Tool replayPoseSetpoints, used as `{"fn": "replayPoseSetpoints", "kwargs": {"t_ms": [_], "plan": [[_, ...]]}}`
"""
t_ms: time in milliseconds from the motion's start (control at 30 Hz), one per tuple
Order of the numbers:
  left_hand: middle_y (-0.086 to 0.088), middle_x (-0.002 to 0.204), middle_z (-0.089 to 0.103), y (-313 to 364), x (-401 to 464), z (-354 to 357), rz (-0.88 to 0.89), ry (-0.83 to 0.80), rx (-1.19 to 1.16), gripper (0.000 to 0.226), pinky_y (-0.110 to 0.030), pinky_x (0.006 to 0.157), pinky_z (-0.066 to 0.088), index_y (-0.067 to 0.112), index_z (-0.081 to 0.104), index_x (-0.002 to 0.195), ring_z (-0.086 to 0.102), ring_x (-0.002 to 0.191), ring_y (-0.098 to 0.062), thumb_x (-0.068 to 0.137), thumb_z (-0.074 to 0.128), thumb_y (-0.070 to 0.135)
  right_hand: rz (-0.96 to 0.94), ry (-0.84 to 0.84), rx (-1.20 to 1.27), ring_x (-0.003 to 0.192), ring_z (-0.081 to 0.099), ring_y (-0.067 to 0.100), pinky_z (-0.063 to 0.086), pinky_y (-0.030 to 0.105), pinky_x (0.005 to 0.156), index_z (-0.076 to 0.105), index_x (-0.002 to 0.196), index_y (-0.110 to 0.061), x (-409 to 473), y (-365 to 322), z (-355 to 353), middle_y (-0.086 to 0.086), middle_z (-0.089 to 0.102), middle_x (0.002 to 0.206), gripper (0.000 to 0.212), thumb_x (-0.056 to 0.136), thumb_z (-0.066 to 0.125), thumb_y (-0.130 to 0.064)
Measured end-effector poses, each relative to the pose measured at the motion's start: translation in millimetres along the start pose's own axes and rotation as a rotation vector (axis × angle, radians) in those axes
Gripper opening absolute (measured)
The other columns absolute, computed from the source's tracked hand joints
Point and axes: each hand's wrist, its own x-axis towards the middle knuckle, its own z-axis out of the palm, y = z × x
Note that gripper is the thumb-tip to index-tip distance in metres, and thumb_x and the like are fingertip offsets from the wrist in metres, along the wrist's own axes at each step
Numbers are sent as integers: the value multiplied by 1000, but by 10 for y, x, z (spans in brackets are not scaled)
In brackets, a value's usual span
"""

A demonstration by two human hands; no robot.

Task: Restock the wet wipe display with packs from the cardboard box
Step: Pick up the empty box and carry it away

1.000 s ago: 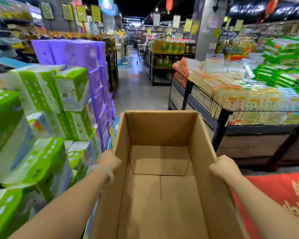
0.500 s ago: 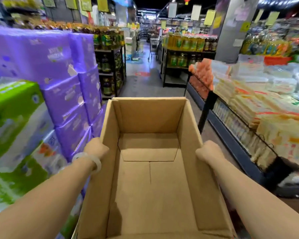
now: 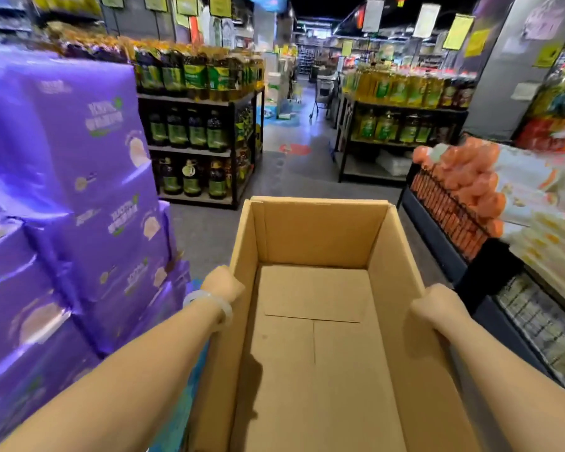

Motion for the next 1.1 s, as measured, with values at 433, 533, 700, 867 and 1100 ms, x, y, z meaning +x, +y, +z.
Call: {"fn": "replayPoseSetpoints", "kwargs": {"t_ms": [433, 533, 700, 867, 1100], "plan": [[-6, 83, 51, 779, 3561, 444, -272, 134, -210, 8, -32, 69, 41, 10, 46, 88, 49, 80, -25, 87, 45, 2, -212, -84, -87, 62, 50, 24, 37, 28, 50, 48, 69, -7, 4047, -2207, 452, 8, 52, 72, 13, 82, 49, -9], [-5, 77, 47, 628, 4116, 328, -405, 201, -260, 9, -32, 69, 39, 9, 45, 85, 48, 81, -27, 87, 44, 0, -329, -145, -125, 61, 49, 25, 35, 27, 50, 44, 64, -8, 4691, -3033, 707, 7, 49, 67, 19, 82, 48, -7], [-3, 70, 47, 55, 4866, 135, -628, 335, -344, 7, -32, 64, 38, 6, 49, 84, 50, 71, -25, 84, 45, 0, -521, -251, -184, 60, 49, 23, 34, 25, 47, 45, 65, -10, 5330, -4484, 1372, 6, 51, 69, 19, 82, 51, -8], [-10, 82, 55, -619, 5555, 46, -843, 437, -419, 8, -31, 67, 38, 7, 50, 89, 50, 76, -28, 84, 46, 1, -670, -345, -203, 75, 58, 29, 44, 28, 57, 55, 75, -9, 5678, -5684, 2330, 10, 60, 82, 7, 81, 52, -10], [-2, 66, 46, -1593, 6248, 169, -1110, 527, -473, 22, -31, 67, 37, 16, 41, 70, 48, 72, -27, 81, 48, -2, -765, -531, -242, 78, 61, 31, 53, 38, 68, 58, 74, -10, 5829, -6935, 3751, 11, 64, 82, 9, 82, 54, -13]]}}
